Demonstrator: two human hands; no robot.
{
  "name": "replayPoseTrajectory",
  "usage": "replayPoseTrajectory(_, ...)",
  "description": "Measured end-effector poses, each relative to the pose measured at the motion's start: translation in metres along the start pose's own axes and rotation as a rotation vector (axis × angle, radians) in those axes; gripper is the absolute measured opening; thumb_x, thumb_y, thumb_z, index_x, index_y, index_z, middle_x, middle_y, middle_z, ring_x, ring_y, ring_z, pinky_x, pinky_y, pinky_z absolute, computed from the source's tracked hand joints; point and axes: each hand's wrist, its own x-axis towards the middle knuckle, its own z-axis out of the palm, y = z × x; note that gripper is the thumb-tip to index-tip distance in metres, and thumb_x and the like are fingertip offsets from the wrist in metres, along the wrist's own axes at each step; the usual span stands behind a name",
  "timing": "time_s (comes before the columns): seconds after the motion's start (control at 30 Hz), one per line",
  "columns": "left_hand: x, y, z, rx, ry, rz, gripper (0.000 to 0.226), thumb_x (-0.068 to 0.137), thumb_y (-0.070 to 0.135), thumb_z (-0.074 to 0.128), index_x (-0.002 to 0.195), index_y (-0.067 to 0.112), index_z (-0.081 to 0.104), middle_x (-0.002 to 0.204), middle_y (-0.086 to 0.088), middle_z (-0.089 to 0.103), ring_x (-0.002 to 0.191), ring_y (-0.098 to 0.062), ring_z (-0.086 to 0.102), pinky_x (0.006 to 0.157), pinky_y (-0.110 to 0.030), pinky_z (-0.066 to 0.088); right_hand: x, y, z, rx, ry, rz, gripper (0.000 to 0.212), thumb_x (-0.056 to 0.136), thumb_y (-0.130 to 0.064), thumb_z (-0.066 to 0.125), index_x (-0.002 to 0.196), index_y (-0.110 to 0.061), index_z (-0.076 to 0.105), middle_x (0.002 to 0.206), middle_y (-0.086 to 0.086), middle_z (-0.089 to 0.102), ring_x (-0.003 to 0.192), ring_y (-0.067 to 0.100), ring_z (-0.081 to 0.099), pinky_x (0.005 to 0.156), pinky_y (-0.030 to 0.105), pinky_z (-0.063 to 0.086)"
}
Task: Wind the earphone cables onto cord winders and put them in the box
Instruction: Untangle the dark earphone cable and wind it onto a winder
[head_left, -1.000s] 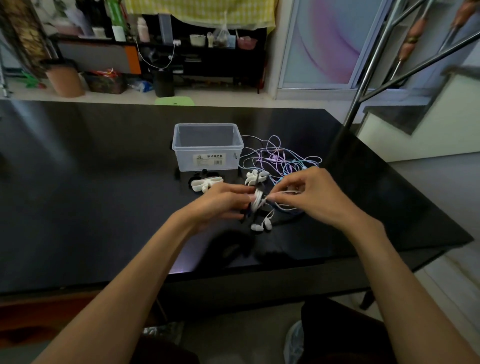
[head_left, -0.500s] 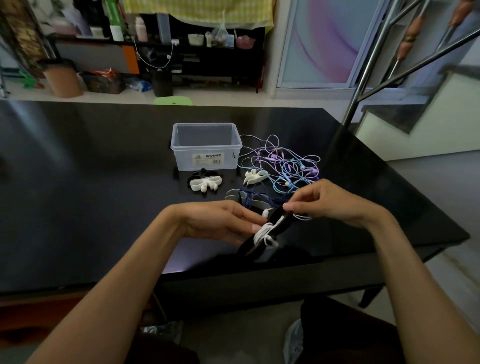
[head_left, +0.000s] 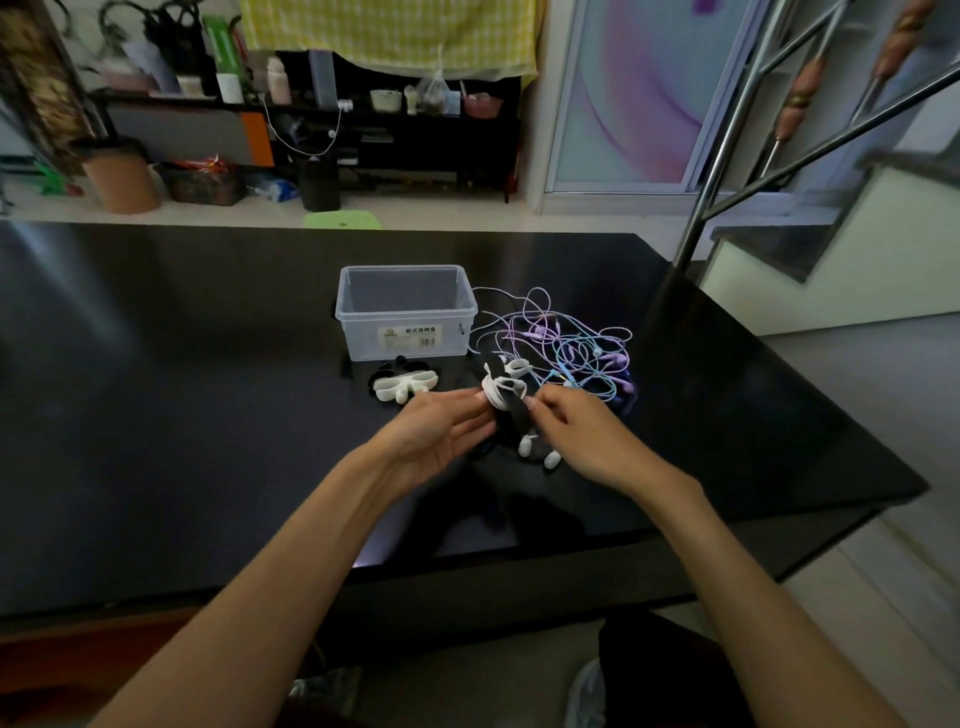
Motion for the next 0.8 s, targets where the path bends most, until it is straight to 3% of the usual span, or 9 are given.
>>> replayPoseTrajectory(0.1, 0.002, 0.000, 0.004, -0.153, 0.071, -0.020, 0.023, 0.096, 0.001, 0.042, 0.111, -0.006, 0.059, 0.095, -0.006, 0.068, 0.085, -0.012, 0.066, 0.084, -0.020, 0.051, -0.003, -0.003, 0.003, -0.005, -0.055, 0.010, 0.023, 0.100, -0.021, 0.040, 0.084, -0.010, 0.053, 0.062, -0.008, 0.052, 0.056, 0.003, 0.046, 0.061, 0.027, 0.036)
replayPoseTrajectory(0.2, 0.004, 0.000, 0.003, -0.228, 0.167, 0.037, 0.017, 0.097, 0.001, 0.043, 0.097, -0.002, 0.059, 0.092, -0.008, 0.063, 0.087, -0.016, 0.061, 0.079, -0.018, 0.049, -0.003, -0.006, 0.008, 0.001, -0.150, -0.013, 0.017, 0.098, -0.015, 0.043, 0.096, -0.009, 0.058, 0.070, 0.002, 0.058, 0.068, 0.017, 0.056, 0.070, 0.032, 0.043)
replayPoseTrajectory(0.3, 0.007, -0.007, -0.002, 0.048, 0.218, 0.182, 0.017, 0.098, 0.004, 0.043, 0.099, 0.003, 0.060, 0.096, -0.008, 0.064, 0.085, -0.013, 0.062, 0.070, -0.017, 0.055, -0.005, -0.012, 0.003, -0.015, -0.214, -0.030, 0.023, 0.099, -0.016, 0.042, 0.103, -0.010, 0.065, 0.057, -0.008, 0.056, 0.054, 0.001, 0.051, 0.066, 0.024, 0.041)
replayPoseTrajectory(0.4, 0.013, -0.015, -0.002, 0.267, 0.281, 0.267, 0.030, 0.097, 0.009, 0.047, 0.123, -0.004, 0.054, 0.116, -0.016, 0.064, 0.104, -0.025, 0.063, 0.076, -0.021, 0.055, -0.007, -0.013, -0.008, -0.111, -0.217, -0.057, 0.027, 0.099, -0.027, 0.044, 0.099, -0.017, 0.069, 0.053, -0.007, 0.062, 0.047, -0.004, 0.052, 0.062, 0.023, 0.040)
replayPoseTrajectory(0.47, 0.016, -0.017, 0.001, 0.350, 0.360, 0.320, 0.033, 0.096, 0.012, 0.050, 0.126, -0.001, 0.053, 0.116, -0.014, 0.064, 0.105, -0.024, 0.063, 0.081, -0.028, 0.054, -0.009, -0.012, -0.015, -0.210, -0.225, -0.062, 0.028, 0.098, -0.034, 0.045, 0.096, -0.021, 0.070, 0.050, -0.009, 0.064, 0.049, -0.006, 0.053, 0.062, 0.022, 0.038)
replayPoseTrajectory(0.57, 0.019, -0.017, 0.001, 0.336, 0.467, 0.358, 0.027, 0.095, 0.015, 0.052, 0.117, 0.002, 0.060, 0.108, -0.007, 0.067, 0.102, -0.022, 0.064, 0.092, -0.038, 0.052, -0.013, -0.012, -0.021, -0.258, -0.256, -0.052, 0.028, 0.097, -0.036, 0.047, 0.090, -0.022, 0.071, 0.046, -0.010, 0.060, 0.047, -0.009, 0.052, 0.057, 0.017, 0.034)
replayPoseTrajectory(0.7, 0.017, -0.007, -0.003, 0.248, 0.516, 0.338, 0.018, 0.097, 0.014, 0.049, 0.103, 0.008, 0.064, 0.096, -0.006, 0.068, 0.094, -0.022, 0.065, 0.083, -0.032, 0.054, -0.017, -0.011, -0.037, 0.000, -0.218, -0.048, 0.023, 0.098, -0.024, 0.047, 0.097, -0.020, 0.069, 0.056, -0.005, 0.059, 0.044, -0.002, 0.050, 0.048, 0.008, 0.035)
replayPoseTrajectory(0.8, 0.015, -0.006, -0.002, 0.279, 0.447, 0.308, 0.016, 0.097, 0.011, 0.047, 0.104, 0.009, 0.062, 0.088, 0.000, 0.064, 0.086, -0.017, 0.063, 0.079, -0.031, 0.053, -0.018, -0.009, -0.042, 0.064, -0.227, -0.110, 0.022, 0.098, -0.021, 0.048, 0.109, -0.022, 0.067, 0.056, -0.005, 0.056, 0.051, -0.007, 0.054, 0.055, 0.004, 0.037)
